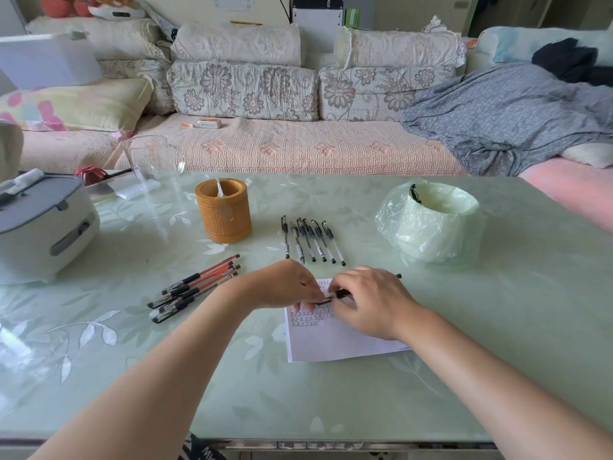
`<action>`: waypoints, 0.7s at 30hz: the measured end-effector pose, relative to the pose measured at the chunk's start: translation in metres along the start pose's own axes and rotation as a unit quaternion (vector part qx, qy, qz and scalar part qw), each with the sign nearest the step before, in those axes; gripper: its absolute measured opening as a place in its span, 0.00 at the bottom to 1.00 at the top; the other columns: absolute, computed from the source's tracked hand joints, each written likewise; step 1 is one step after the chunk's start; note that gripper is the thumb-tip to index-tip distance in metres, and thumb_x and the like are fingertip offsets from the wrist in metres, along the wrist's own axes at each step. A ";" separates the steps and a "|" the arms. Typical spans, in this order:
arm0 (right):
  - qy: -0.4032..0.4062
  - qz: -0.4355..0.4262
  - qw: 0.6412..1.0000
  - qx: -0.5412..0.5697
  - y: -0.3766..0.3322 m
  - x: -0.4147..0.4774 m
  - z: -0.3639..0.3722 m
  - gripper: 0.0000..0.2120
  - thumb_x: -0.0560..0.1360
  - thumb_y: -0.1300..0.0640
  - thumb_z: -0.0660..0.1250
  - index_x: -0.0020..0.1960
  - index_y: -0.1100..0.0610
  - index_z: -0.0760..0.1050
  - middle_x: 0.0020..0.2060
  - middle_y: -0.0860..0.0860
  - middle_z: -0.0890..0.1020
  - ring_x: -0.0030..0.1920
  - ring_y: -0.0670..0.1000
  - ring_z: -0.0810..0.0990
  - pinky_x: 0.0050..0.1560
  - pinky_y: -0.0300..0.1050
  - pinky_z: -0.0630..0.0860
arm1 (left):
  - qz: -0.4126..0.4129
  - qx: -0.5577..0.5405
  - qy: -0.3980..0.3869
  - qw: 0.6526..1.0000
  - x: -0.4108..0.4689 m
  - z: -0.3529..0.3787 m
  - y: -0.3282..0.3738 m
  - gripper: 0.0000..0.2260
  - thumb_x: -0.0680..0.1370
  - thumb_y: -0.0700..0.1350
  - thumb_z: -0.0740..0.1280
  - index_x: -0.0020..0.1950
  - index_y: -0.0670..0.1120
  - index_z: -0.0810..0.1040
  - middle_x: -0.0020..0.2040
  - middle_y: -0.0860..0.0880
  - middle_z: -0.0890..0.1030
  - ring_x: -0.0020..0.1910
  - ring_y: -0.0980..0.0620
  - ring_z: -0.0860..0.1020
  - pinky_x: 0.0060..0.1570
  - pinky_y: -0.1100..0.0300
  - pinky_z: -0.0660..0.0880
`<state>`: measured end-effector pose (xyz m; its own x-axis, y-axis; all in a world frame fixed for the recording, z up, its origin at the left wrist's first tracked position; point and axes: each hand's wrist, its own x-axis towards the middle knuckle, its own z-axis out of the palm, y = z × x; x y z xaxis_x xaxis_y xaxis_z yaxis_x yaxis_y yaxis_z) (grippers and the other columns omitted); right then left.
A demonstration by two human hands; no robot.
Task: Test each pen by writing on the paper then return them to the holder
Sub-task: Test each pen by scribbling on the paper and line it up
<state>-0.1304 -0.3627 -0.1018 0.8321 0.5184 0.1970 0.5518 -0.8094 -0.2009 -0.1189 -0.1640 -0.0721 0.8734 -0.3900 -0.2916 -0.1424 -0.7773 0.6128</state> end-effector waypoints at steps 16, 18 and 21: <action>-0.016 0.054 0.998 -0.032 0.006 -0.015 0.002 0.33 0.65 0.27 0.50 0.35 0.55 0.77 0.27 0.51 0.77 0.32 0.51 0.74 0.33 0.44 0.68 | 0.041 -0.063 -0.008 0.997 0.001 0.020 0.018 0.13 0.75 0.55 0.70 0.39 0.47 0.84 0.32 0.53 0.82 0.31 0.59 0.75 0.34 0.66 0.68; -0.020 0.079 0.996 0.039 0.008 -0.012 -0.004 0.29 0.67 0.27 0.53 0.39 0.52 0.76 0.30 0.48 0.77 0.34 0.49 0.75 0.34 0.44 0.69 | 0.050 -0.079 0.025 0.995 0.003 0.018 0.020 0.14 0.77 0.54 0.68 0.39 0.46 0.83 0.30 0.56 0.81 0.29 0.60 0.76 0.30 0.69 0.68; -0.022 0.105 0.990 0.096 0.017 -0.004 -0.010 0.11 0.76 0.40 0.61 0.47 0.47 0.70 0.36 0.44 0.77 0.37 0.49 0.74 0.38 0.47 0.69 | 0.049 -0.115 0.083 0.989 0.013 0.017 0.020 0.14 0.81 0.51 0.62 0.42 0.46 0.82 0.36 0.53 0.84 0.34 0.54 0.78 0.38 0.57 0.77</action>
<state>-0.1254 -0.3813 -0.0961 0.9287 0.3595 0.0914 0.3638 -0.8347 -0.4134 -0.1184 -0.1930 -0.0759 0.9274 -0.3575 -0.1099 -0.1377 -0.5997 0.7883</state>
